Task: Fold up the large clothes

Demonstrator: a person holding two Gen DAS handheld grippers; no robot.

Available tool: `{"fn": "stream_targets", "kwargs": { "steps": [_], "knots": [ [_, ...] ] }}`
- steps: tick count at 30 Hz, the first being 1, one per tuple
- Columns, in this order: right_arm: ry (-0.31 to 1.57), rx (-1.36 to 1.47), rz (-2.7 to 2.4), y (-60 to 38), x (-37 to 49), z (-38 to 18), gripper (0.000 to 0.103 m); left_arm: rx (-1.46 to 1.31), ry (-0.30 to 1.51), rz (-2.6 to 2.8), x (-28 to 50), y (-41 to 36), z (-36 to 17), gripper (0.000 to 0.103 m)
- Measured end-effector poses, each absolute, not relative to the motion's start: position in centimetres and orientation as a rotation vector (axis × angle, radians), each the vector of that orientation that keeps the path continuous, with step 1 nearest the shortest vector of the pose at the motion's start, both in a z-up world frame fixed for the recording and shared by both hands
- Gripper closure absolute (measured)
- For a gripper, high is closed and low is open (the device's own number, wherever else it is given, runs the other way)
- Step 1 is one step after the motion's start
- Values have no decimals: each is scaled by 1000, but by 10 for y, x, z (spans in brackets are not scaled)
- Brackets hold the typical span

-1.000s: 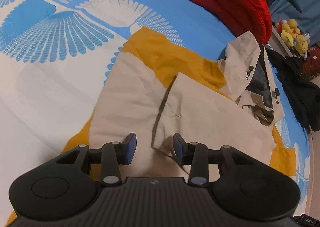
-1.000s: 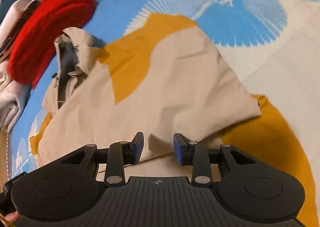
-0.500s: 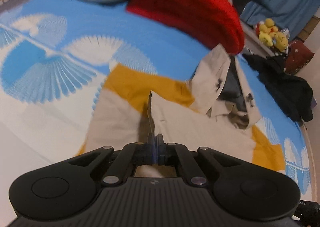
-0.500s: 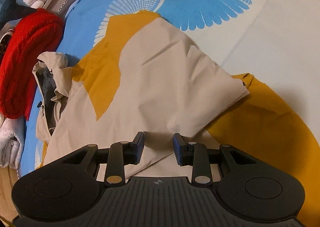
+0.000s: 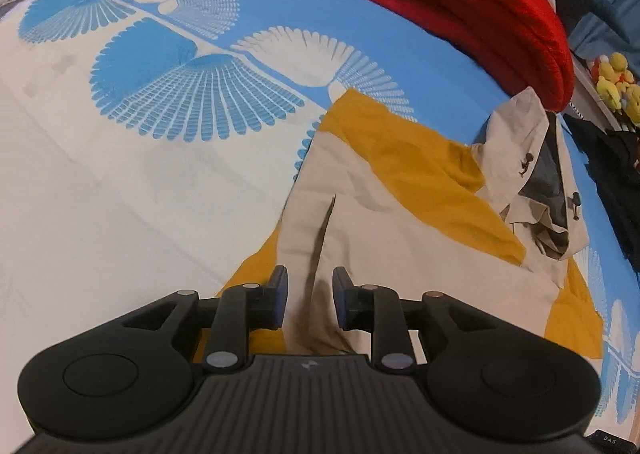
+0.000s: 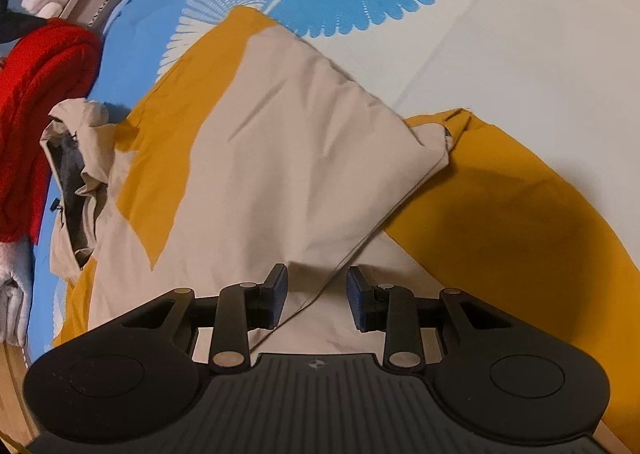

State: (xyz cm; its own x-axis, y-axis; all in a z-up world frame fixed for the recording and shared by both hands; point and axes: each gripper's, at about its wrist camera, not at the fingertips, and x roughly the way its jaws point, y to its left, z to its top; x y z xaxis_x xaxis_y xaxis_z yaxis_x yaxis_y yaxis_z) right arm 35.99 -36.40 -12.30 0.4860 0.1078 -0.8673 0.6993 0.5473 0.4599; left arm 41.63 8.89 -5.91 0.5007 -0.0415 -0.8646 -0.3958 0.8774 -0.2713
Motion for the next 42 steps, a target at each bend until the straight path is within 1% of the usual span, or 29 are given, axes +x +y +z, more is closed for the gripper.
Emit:
{"fn": "stream_targets", "kwargs": {
  "steps": [2,3,4,5,7,10,12,14,16,17,18,19,20,21,24,26,28,30,32,34,37,40,42],
  "knots": [
    [1011,932,-445,-363,361,-121,72,-510,1072,207,420,91,-71,75],
    [998,931,-444,-363,361,-121,86,-535,1092,203,421,93,-77,75],
    [983,934,-446,-363,361,-120,97,-555,1107,199,422,94,-81,76],
    [971,940,-448,-364,360,-120,98,-566,1116,190,423,95,-83,84],
    [951,948,-468,-365,358,-119,102,-551,1093,166,423,92,-79,103],
    [914,951,-511,-366,352,-112,102,-413,978,161,420,81,-54,103],
    [891,941,-531,-365,349,-106,102,-347,980,188,421,77,-52,103],
    [898,925,-531,-363,350,-106,102,-372,1040,238,422,83,-63,103],
    [944,905,-526,-361,353,-111,97,-343,1006,256,418,80,-60,102],
    [966,896,-527,-360,354,-112,97,-320,978,224,418,75,-53,102],
    [972,889,-535,-359,354,-112,96,-294,946,169,418,67,-45,100],
    [965,872,-544,-356,353,-108,92,-263,915,107,418,58,-39,94],
    [948,840,-550,-353,353,-102,92,-240,903,49,418,49,-37,87],
    [917,798,-560,-348,352,-95,92,-239,914,17,419,44,-39,86],
    [792,670,-576,-335,348,-72,92,-318,1048,29,427,44,-70,86],
    [750,650,-532,-334,351,-68,89,-357,1153,121,431,53,-94,87],
    [789,651,-468,-336,362,-76,78,-383,1156,164,430,58,-97,86],
    [871,648,-405,-339,374,-90,77,-355,1107,152,429,54,-84,85],
    [941,613,-417,-338,381,-102,77,-334,1064,121,430,48,-76,74],
    [986,598,-415,-339,385,-112,77,-324,1100,121,434,44,-83,71],
    [1012,557,-401,-335,391,-113,77,-360,1138,167,433,43,-90,71],
    [1011,536,-390,-330,391,-109,77,-292,1068,137,428,32,-68,70],
    [997,509,-379,-325,390,-100,77,-251,1026,114,426,23,-55,68]
  ]
}}
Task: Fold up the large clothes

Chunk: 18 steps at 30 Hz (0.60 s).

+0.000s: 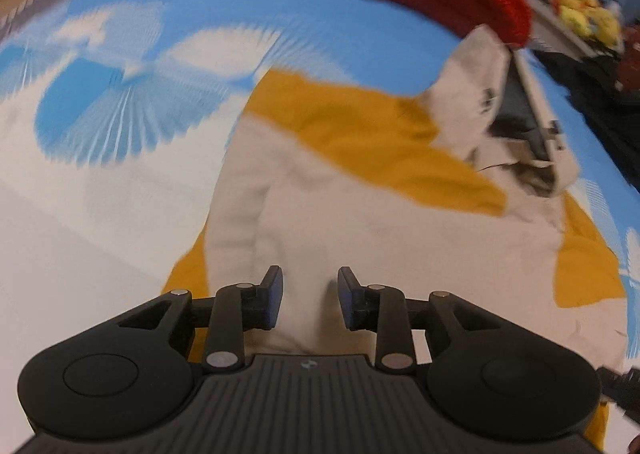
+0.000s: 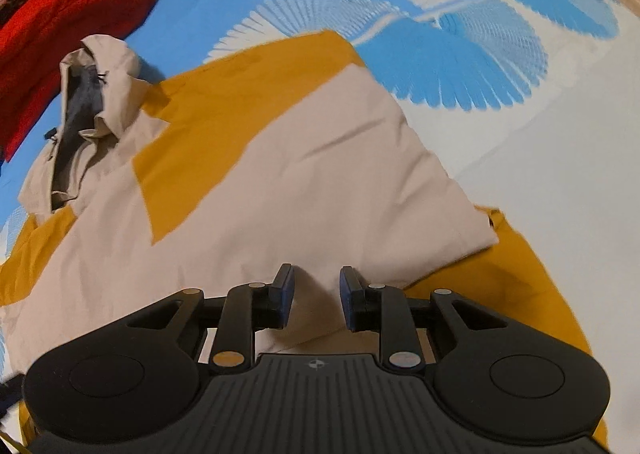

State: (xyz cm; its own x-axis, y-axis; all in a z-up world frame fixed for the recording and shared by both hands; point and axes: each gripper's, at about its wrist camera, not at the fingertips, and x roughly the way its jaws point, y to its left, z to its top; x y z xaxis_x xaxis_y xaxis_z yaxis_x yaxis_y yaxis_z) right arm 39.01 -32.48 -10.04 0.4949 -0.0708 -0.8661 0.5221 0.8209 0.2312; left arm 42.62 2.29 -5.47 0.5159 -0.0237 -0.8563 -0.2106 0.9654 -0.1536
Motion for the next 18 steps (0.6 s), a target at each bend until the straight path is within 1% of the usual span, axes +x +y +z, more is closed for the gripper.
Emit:
{"fn": "stream_targets", "kwargs": {
  "steps": [2,5,18],
  "knots": [
    [975,480,-364,-320,388,-90,77,-235,998,96,423,16,-44,61],
    [941,430,-343,-315,385,-75,77,-205,967,74,418,6,-32,57],
    [707,55,-290,-287,352,-2,77,-112,907,25,402,-17,-11,55]
  ]
}}
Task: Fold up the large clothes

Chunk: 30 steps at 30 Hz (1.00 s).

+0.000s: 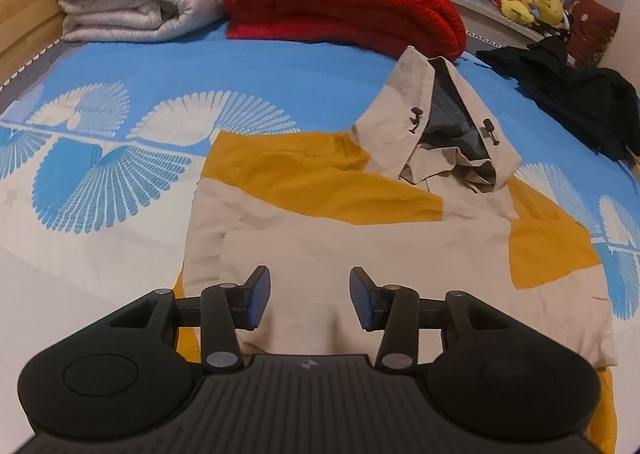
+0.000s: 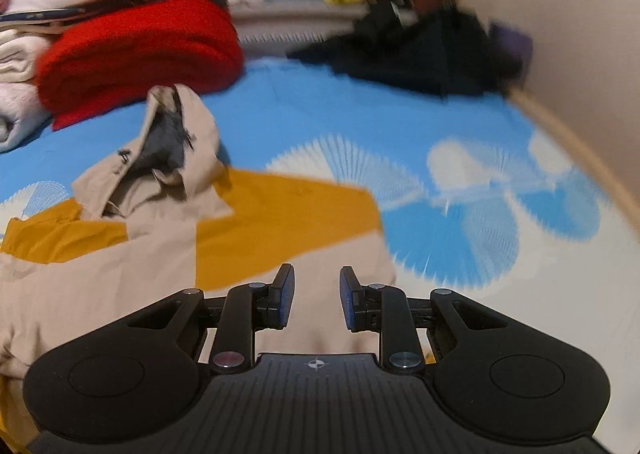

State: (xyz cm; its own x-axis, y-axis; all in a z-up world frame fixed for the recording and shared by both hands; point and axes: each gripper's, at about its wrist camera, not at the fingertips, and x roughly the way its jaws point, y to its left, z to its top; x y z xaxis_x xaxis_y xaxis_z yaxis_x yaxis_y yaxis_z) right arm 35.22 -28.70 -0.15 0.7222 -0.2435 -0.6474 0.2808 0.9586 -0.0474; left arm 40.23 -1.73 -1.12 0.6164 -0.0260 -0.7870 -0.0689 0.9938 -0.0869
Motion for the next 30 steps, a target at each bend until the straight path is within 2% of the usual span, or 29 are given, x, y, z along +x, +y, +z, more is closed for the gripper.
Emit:
{"fn": "stream_targets", "kwargs": {
  "steps": [5,14,23,26,27,29,30],
  "knots": [
    [607,-23,-233,-278,339,15,77,-75,888,0,397,-26,-10,54],
    [706,-43,-222,-275,353,-1,77,-46,883,-21,399,-37,-16,53],
    [748,-4,-200,-277,360,-10,76,-14,841,-49,399,-48,-21,48],
    [755,9,-195,-279,363,-9,64,10,825,-43,399,-52,-22,44],
    [758,11,-195,-279,363,-9,56,20,818,-42,399,-54,-21,42],
    [763,17,-196,-279,365,-10,50,51,804,-34,399,-59,-21,26],
    [765,22,-195,-280,365,-9,47,64,799,-32,400,-60,-22,23]
  ]
}}
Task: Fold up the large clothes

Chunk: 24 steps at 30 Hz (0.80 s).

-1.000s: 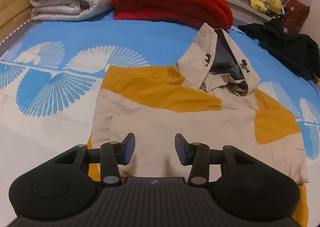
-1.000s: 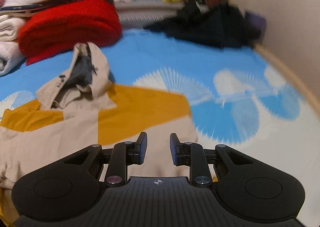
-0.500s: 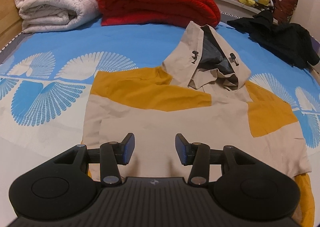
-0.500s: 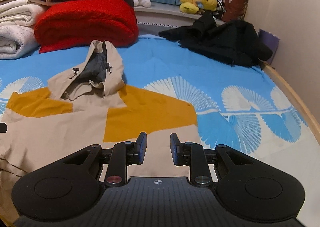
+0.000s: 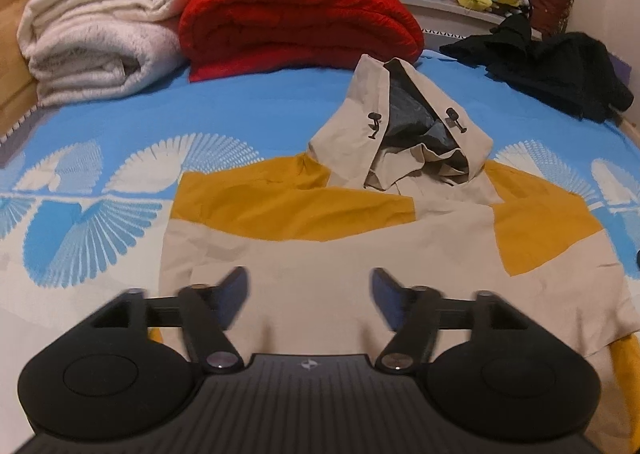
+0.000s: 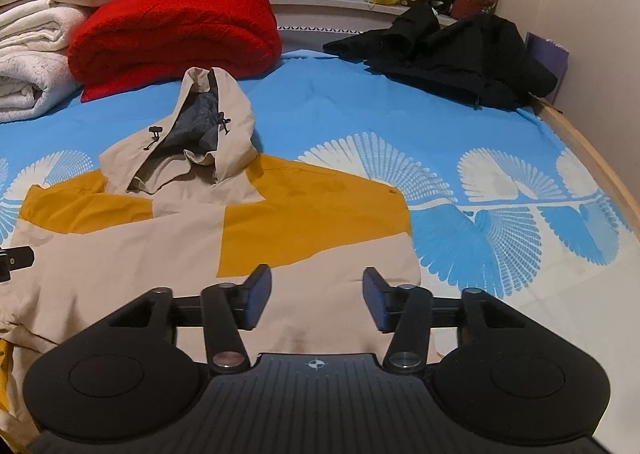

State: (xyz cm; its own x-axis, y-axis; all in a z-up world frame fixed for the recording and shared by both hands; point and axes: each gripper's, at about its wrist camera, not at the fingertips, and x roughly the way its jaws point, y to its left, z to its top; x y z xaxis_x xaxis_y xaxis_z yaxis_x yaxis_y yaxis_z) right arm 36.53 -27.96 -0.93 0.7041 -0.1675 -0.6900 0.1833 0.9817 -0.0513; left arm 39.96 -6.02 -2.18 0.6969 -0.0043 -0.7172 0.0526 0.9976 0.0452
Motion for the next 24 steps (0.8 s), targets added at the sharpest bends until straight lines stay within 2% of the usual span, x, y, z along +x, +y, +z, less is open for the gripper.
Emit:
{"fn": "stream_targets", "kwargs": {
  "steps": [2,4,5,6,8,16,17,18,20,21,22,24],
  "knots": [
    [767,36,-199,-283,366,-9,39,79,795,-27,401,-63,-23,22],
    [764,47,-209,-287,366,-8,21,82,798,-14,402,-65,-26,17],
    [762,51,-212,-289,365,-8,17,81,797,-5,403,-65,-26,11],
    [761,54,-214,-291,366,-7,11,81,795,4,403,-66,-27,9],
    [761,69,-220,-295,366,-7,6,82,792,15,404,-66,-28,9],
    [758,96,-218,-304,367,-4,6,69,787,22,412,-68,-23,9],
    [752,96,-217,-305,367,-3,6,66,788,23,417,-69,-20,12],
    [746,96,-220,-306,367,-1,7,61,795,18,425,-72,-18,17],
    [735,100,-229,-308,367,1,8,34,824,-15,449,-78,-13,60],
    [735,104,-233,-310,367,2,9,20,822,-27,462,-80,-9,70],
    [735,108,-236,-312,367,2,11,20,809,-38,474,-84,-5,87],
    [740,118,-241,-316,368,1,17,58,766,-55,500,-98,2,90]
  ]
}}
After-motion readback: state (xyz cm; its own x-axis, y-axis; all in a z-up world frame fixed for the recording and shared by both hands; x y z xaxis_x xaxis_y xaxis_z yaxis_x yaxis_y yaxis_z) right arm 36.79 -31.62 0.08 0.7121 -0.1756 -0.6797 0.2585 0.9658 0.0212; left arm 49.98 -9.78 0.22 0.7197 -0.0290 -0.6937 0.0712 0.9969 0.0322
